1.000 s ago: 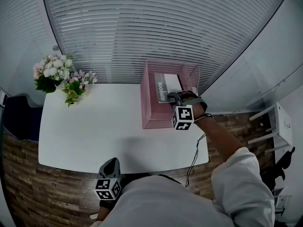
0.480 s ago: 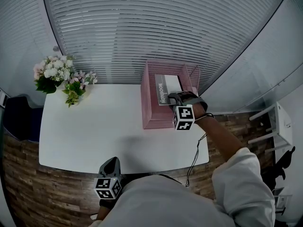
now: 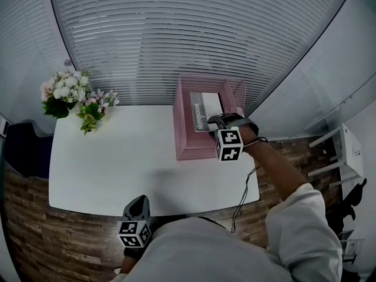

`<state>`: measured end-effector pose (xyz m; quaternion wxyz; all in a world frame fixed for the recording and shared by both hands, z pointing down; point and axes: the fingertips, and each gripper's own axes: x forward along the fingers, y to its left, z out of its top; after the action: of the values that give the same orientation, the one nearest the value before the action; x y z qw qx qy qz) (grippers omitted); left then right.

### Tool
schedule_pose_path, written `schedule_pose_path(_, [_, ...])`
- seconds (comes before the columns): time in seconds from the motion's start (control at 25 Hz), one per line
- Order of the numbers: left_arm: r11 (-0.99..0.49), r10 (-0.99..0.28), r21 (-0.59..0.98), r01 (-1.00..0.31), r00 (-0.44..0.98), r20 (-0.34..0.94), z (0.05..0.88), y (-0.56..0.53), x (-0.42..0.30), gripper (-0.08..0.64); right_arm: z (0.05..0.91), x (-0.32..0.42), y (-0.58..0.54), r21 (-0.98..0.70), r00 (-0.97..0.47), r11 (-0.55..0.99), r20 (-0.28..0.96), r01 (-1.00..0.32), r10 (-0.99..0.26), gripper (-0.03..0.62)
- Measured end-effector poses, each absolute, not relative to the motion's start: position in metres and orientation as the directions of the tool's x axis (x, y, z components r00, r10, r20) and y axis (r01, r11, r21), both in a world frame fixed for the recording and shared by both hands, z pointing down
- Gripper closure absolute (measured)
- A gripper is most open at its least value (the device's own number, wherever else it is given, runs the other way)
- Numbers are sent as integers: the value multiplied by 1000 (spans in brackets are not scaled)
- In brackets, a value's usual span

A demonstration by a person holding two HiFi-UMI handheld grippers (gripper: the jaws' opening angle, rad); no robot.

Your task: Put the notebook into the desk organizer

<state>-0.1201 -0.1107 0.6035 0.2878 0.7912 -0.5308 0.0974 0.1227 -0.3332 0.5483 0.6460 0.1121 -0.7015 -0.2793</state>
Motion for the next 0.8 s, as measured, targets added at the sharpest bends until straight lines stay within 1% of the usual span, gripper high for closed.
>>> schedule_pose_path(0.32, [-302, -777, 344, -889, 438, 452, 601, -112, -115, 549, 545, 123, -320, 530, -150, 829, 847, 178, -509, 423])
schedule_pose_path(0.44, [-313, -774, 339, -887, 445, 450, 599, -112, -113, 551, 537, 122, -314, 537, -167, 833, 841, 135, -515, 426])
schedule_pose_path(0.6, [-329, -767, 334, -883, 457, 451, 598, -112, -110, 550, 523, 124, -307, 578, -220, 816, 794, -11, -566, 461])
schedule_pose_path(0.8, [-361, -756, 323, -875, 477, 448, 597, -116, -105, 550, 507, 127, -287, 584, -282, 776, 724, -237, -630, 472])
